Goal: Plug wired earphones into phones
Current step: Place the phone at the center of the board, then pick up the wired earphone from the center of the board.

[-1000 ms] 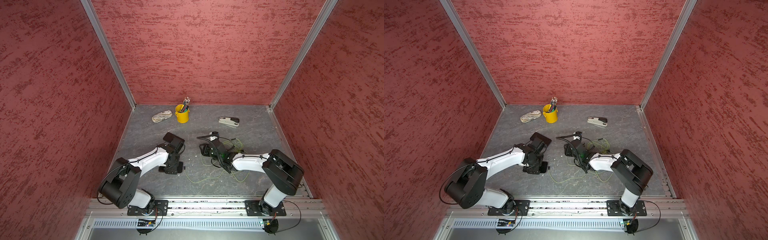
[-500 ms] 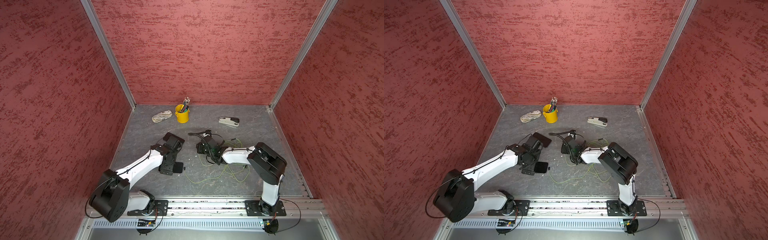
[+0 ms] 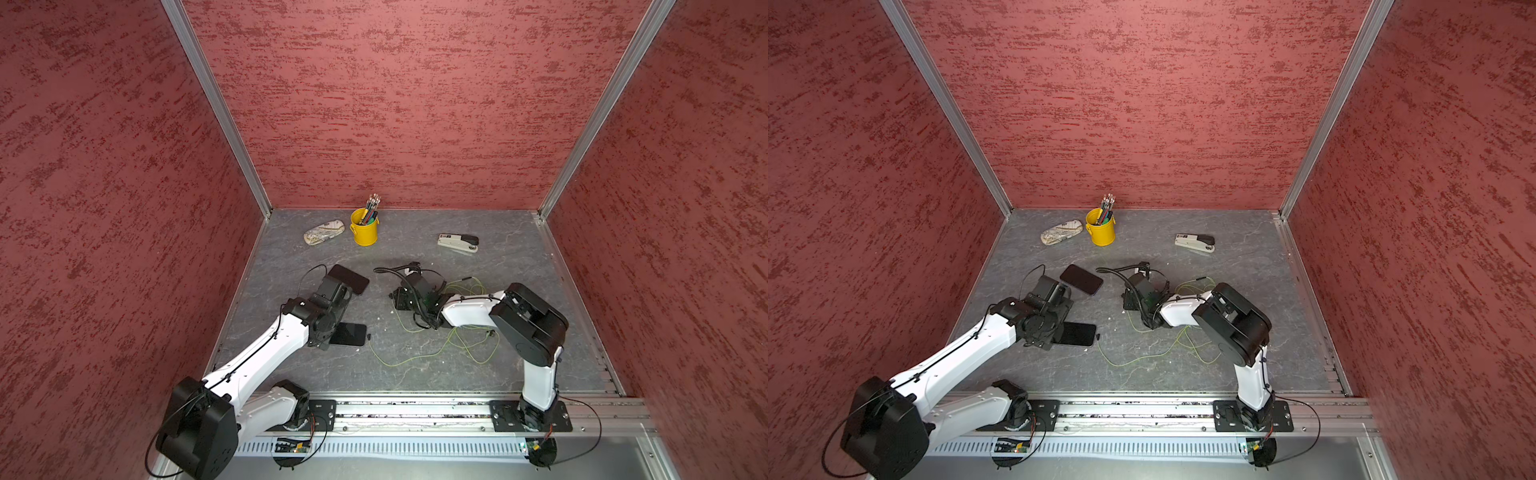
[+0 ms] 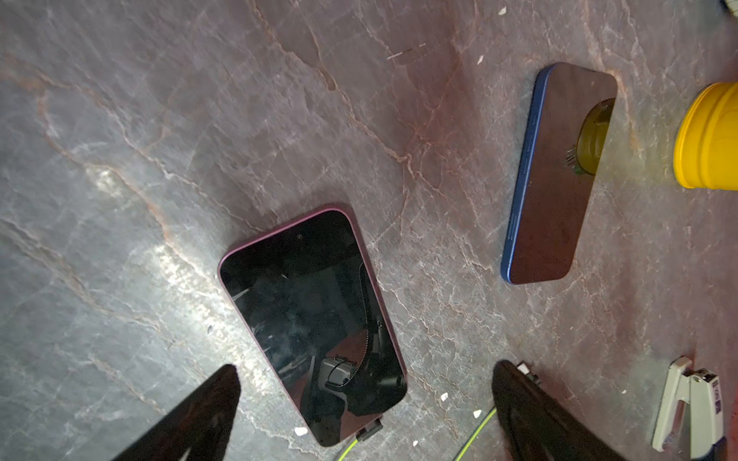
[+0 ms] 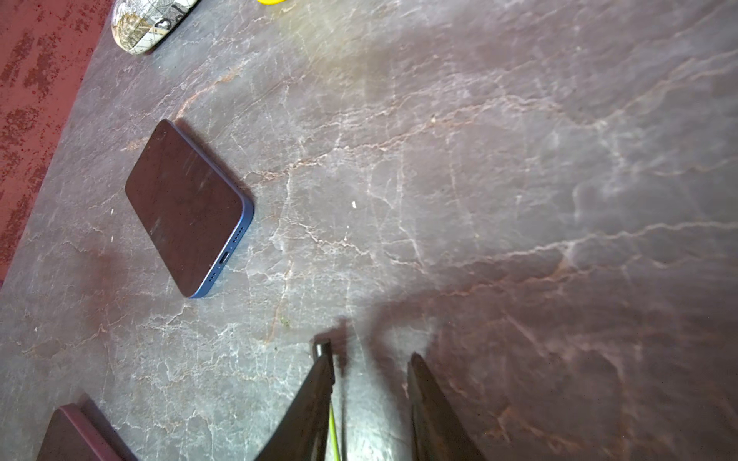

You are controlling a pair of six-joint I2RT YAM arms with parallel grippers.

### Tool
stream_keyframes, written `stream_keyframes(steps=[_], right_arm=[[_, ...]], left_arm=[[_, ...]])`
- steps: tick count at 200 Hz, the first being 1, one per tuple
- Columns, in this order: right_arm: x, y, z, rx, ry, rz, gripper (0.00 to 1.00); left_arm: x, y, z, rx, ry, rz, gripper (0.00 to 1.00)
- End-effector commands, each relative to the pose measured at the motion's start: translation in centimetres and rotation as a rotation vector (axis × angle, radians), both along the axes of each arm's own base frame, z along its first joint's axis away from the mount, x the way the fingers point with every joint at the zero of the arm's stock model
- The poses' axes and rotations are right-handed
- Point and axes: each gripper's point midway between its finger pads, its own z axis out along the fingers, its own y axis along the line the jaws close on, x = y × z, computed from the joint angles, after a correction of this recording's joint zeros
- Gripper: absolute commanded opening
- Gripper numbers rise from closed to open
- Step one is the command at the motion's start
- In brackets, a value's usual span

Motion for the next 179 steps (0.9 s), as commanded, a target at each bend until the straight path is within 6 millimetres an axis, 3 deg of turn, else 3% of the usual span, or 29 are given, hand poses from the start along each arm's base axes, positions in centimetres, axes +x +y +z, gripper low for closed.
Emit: stream_keyframes(steps=[1,179], right_arm=[[0.3,1.7,0.4,0.019,-0.020,0.053,0.34],[-0.5,3.3,-1.0,0.026,0.005,0.123,0.17]], left_arm=[[0.6,-0.4,-0.2,-0.003,-0.010,-0.071,1.00],[1.3,-1.9,-0.8,-0.042,0.015,-0.174,1.00]])
